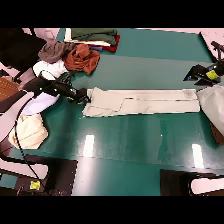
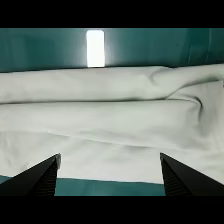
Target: Fold the shirts.
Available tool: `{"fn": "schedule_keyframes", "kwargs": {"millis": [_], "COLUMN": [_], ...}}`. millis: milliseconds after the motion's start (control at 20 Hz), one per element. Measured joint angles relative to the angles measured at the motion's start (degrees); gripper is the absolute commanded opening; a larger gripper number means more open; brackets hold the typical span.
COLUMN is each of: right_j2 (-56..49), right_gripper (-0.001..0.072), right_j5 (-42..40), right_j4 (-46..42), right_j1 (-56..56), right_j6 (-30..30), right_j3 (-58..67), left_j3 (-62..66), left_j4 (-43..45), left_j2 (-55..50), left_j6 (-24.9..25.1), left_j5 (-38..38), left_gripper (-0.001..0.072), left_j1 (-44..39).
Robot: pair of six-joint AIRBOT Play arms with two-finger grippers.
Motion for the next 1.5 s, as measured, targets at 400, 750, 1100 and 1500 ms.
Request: {"fn": "schedule_keyframes", "kwargs": {"millis": [400, 750, 1100, 1500], "right_j2": [0.57, 0.59, -0.68, -4.07], "right_gripper": [0.0700, 0.0702, 0.0702, 0.0290], "right_j5": [1.86, -4.02, -11.45, -11.65], "right_j4": [-0.15, 9.22, 18.40, 25.97], "right_j1": [-3.04, -4.17, -6.47, -4.61], "right_j6": [-0.11, -6.05, -14.71, -19.93], "right_j3": [-8.46, -22.03, -29.33, -31.58], "left_j3": [6.69, 10.54, 20.81, 23.85], "left_j4": [26.29, 24.74, 16.87, 10.16], "left_j2": [4.81, 5.55, 8.72, 9.44], "left_j6": [-10.64, -11.26, -16.09, -15.69], "left_j5": [-7.82, -10.51, -9.29, -5.77], "left_gripper": [0.0029, 0.0701, 0.0699, 0.0132], "left_j1": [8.66, 9.92, 10.01, 7.37]}}
